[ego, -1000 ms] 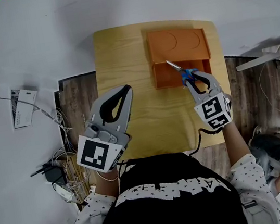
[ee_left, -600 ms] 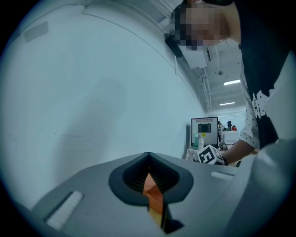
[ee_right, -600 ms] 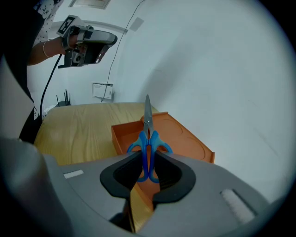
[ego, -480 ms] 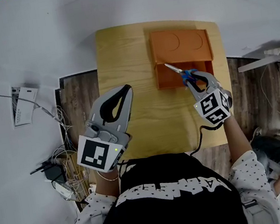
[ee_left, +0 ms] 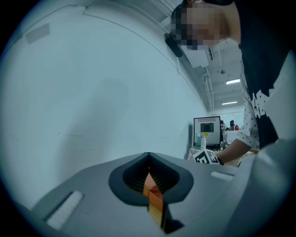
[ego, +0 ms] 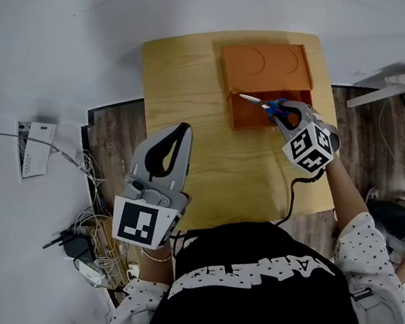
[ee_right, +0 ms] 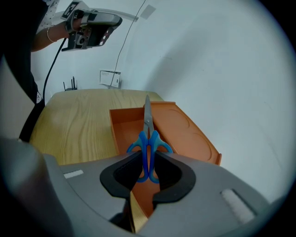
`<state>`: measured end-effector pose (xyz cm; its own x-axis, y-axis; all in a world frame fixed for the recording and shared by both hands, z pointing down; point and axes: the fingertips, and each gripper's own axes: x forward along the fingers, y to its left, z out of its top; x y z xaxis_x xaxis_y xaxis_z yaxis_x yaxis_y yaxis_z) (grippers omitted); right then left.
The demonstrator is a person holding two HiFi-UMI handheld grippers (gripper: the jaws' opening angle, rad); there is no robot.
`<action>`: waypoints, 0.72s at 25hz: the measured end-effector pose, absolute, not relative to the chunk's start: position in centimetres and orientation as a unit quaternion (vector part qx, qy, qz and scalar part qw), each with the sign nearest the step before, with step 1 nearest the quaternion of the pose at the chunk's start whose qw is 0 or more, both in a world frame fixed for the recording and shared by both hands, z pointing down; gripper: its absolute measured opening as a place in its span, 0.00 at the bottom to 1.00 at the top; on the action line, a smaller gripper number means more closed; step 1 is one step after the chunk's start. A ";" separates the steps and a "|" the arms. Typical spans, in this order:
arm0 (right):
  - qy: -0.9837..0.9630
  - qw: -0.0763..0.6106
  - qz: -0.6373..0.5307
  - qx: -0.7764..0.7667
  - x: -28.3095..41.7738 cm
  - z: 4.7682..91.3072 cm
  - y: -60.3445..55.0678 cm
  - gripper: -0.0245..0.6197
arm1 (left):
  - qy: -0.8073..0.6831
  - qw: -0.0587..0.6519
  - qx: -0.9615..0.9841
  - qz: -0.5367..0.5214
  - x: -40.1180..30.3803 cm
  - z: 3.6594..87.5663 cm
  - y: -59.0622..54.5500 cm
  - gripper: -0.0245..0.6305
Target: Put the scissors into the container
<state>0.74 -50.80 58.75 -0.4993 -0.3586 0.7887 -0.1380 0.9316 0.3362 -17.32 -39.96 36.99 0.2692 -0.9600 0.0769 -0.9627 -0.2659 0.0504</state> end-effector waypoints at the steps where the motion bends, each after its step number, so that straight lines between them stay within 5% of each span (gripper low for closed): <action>1: -0.856 0.483 -0.115 0.141 0.8 59.0 -50.8 0.19 | -0.605 0.042 0.795 0.013 -17.4 36.9 -39.9 0.04; 18: -0.824 0.546 -0.126 0.084 0.9 61.4 -52.4 0.19 | -0.615 0.044 0.787 0.014 -18.6 37.1 -39.5 0.04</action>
<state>0.86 -52.35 61.36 -0.3886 -0.2762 0.8790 -0.0013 0.9542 0.2992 -18.62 -39.47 37.05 0.2435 -0.9668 0.0772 -0.9694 -0.2400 0.0519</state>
